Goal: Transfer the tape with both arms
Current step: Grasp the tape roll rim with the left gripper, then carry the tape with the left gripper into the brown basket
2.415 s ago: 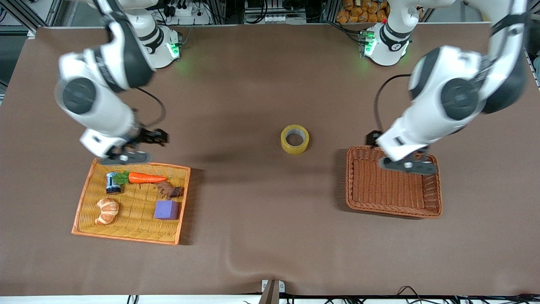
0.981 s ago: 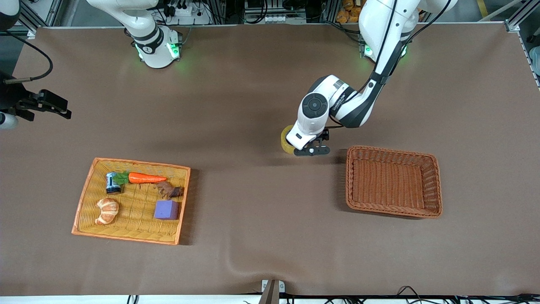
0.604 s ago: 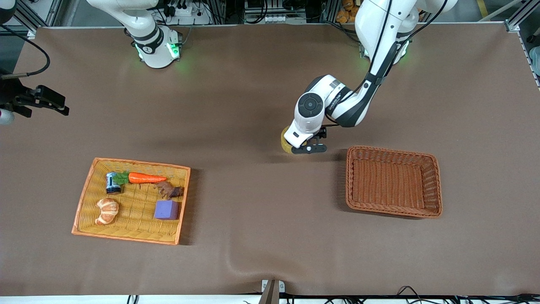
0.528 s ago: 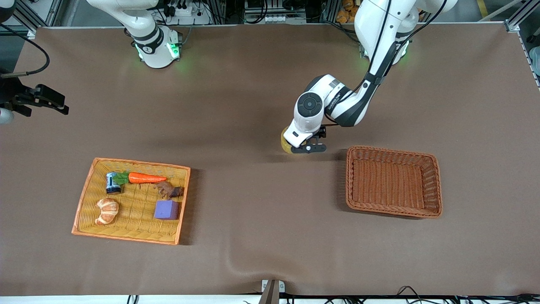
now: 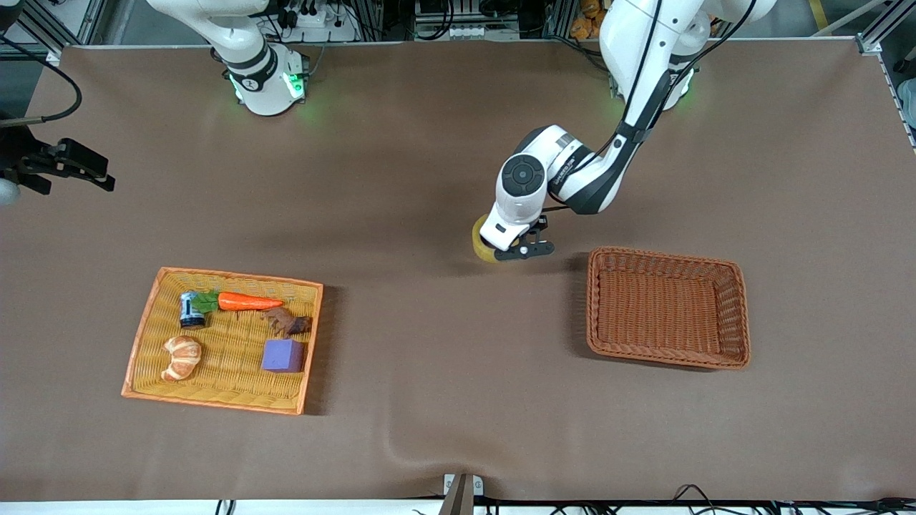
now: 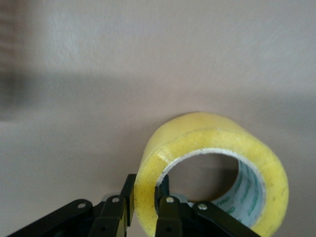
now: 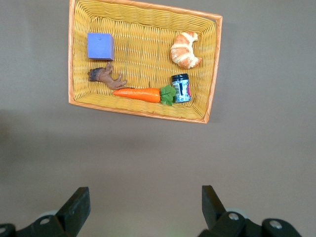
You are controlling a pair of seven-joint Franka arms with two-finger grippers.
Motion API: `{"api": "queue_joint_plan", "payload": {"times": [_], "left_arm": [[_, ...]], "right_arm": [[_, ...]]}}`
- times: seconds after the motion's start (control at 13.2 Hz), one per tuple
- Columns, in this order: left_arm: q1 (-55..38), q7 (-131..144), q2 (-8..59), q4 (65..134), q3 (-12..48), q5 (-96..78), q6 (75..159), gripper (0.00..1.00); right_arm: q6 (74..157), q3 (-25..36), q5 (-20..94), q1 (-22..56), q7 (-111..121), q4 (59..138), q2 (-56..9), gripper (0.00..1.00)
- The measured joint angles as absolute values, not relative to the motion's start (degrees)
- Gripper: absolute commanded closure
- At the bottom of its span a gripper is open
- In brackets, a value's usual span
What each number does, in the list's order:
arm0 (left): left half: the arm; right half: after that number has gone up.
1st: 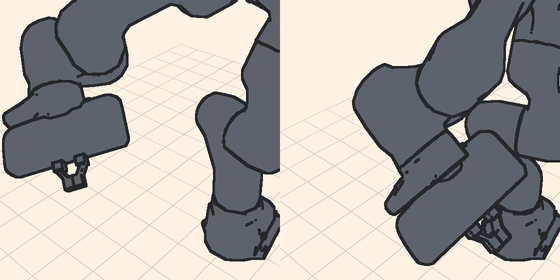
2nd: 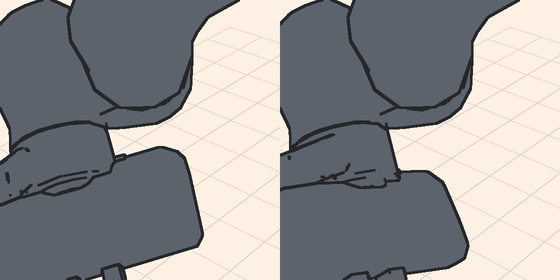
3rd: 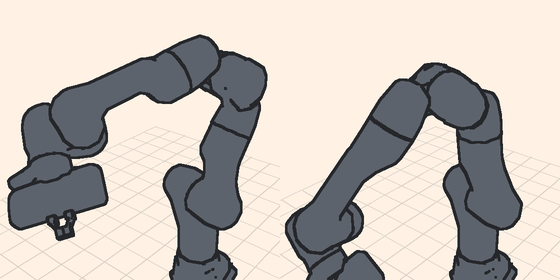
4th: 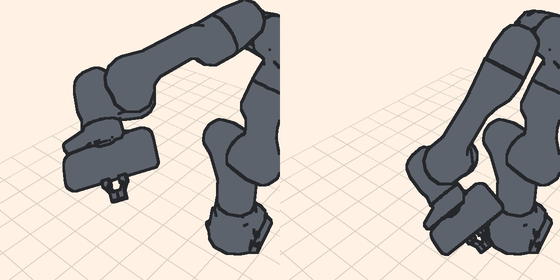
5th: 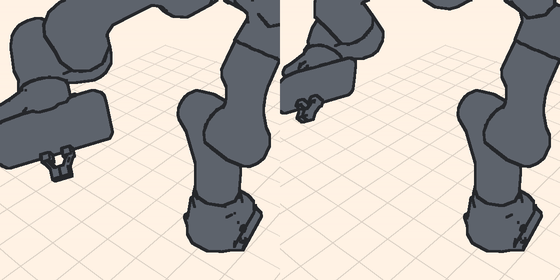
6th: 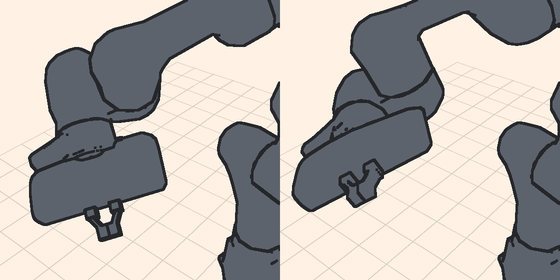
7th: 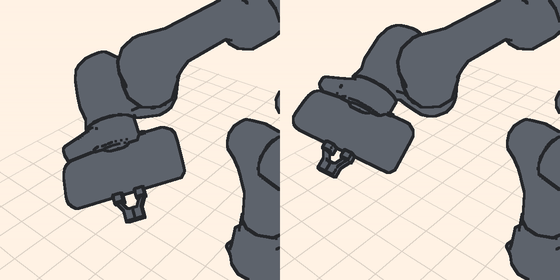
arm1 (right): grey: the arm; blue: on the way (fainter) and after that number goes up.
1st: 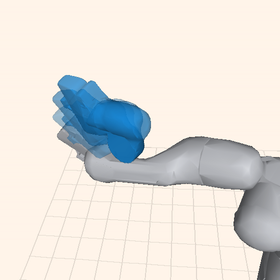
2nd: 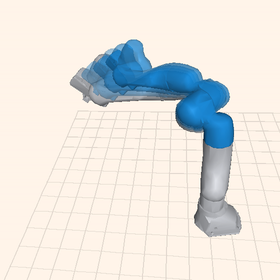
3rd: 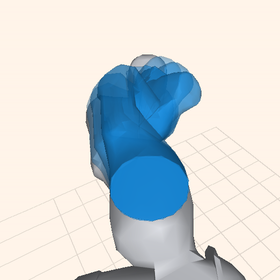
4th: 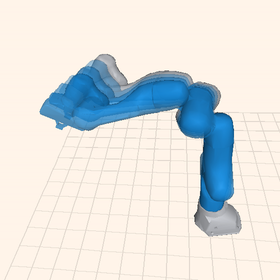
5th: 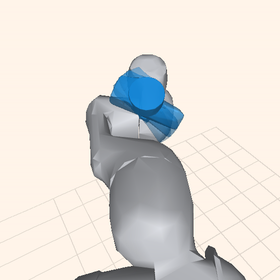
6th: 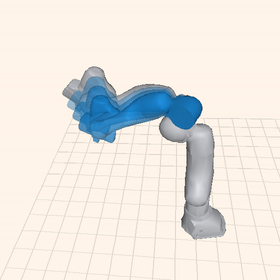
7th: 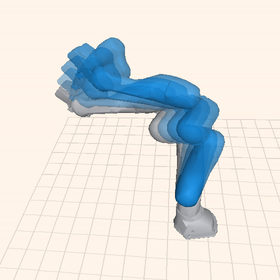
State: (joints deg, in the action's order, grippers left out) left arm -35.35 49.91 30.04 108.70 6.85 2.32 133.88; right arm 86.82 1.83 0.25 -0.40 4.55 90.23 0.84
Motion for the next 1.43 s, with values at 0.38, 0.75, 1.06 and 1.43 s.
{"api": "queue_joint_plan", "payload": {"times": [0.38, 0.75, 1.06, 1.43], "left_arm": [[-26.4, 46.9, 20.6, 107.8, 5.5, 2.4, 130.1, 1.00], [-12.1, 42.7, 19.8, 108.2, 5.3, 2.5, 129.4, 1.00], [-6.6, 42.7, 22.0, 109.3, 5.5, 2.5, 129.4, 1.00], [-2.8, 41.6, 24.2, 109.8, 5.4, 2.5, 129.4, 0.00]], "right_arm": [[86.8, 1.8, 0.3, -0.4, 4.6, 90.2, 0.8, 0.00], [86.8, 1.9, 0.3, -0.4, 4.6, 90.2, 0.8, 0.00], [86.8, 1.8, 0.3, -0.4, 4.6, 90.2, 0.6, 0.00], [86.9, 1.8, 0.3, -0.3, 4.6, 90.2, 0.3, 0.00]]}}
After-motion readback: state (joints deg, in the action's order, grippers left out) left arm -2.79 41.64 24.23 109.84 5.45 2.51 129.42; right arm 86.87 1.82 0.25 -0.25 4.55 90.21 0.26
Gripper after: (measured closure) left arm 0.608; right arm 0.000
